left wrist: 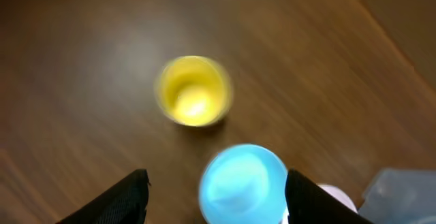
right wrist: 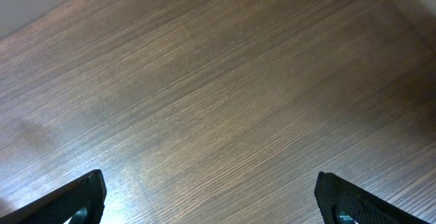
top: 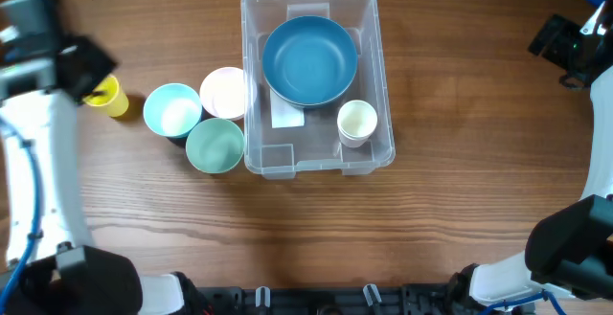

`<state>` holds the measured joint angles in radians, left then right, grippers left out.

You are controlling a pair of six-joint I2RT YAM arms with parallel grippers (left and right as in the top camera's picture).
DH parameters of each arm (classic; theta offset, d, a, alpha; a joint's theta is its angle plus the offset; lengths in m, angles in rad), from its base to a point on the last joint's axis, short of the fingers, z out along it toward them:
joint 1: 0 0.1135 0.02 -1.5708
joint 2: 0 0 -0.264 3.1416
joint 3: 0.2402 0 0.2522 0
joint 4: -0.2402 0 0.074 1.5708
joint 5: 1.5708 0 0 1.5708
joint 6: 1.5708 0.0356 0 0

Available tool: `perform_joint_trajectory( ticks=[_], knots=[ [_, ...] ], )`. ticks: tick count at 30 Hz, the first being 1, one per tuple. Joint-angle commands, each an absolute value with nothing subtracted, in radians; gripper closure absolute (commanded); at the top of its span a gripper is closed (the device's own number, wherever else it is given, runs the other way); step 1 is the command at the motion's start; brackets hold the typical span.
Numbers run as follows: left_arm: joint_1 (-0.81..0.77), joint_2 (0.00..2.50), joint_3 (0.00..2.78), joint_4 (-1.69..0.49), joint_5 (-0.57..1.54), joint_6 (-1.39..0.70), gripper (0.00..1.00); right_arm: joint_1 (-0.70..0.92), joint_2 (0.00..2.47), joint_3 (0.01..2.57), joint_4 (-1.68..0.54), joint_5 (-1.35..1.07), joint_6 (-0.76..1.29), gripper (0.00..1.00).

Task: Pack container
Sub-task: 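Release the cream cup and retract the left gripper to the left, then grasp the yellow cup with the left gripper and lift it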

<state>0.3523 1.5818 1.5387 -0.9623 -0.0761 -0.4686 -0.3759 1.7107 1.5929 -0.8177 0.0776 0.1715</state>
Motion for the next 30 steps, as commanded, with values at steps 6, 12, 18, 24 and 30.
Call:
perform_joint_trajectory(
  ticks=[6,12,18,24,30],
  knots=[
    [0.536,1.702,1.548,-0.999,0.141,-0.506,0.37,-0.374,1.694,1.597,-0.815,0.065,0.186,0.00],
    [0.529,1.817,1.548,-0.972,0.141,-0.506,0.36,-0.374,1.694,1.597,-0.815,0.065,0.186,0.00],
    [0.528,1.941,1.548,-0.937,0.141,-0.506,0.36,-0.374,1.694,1.597,-0.815,0.065,0.186,0.00],
    [0.528,2.023,1.548,-0.876,0.137,-0.506,0.43,-0.374,1.694,1.597,-0.815,0.065,0.186,0.00],
    [0.527,2.029,1.548,-0.852,0.135,-0.506,0.59,-0.374,1.694,1.597,-0.815,0.065,0.186,0.00]
  ],
)
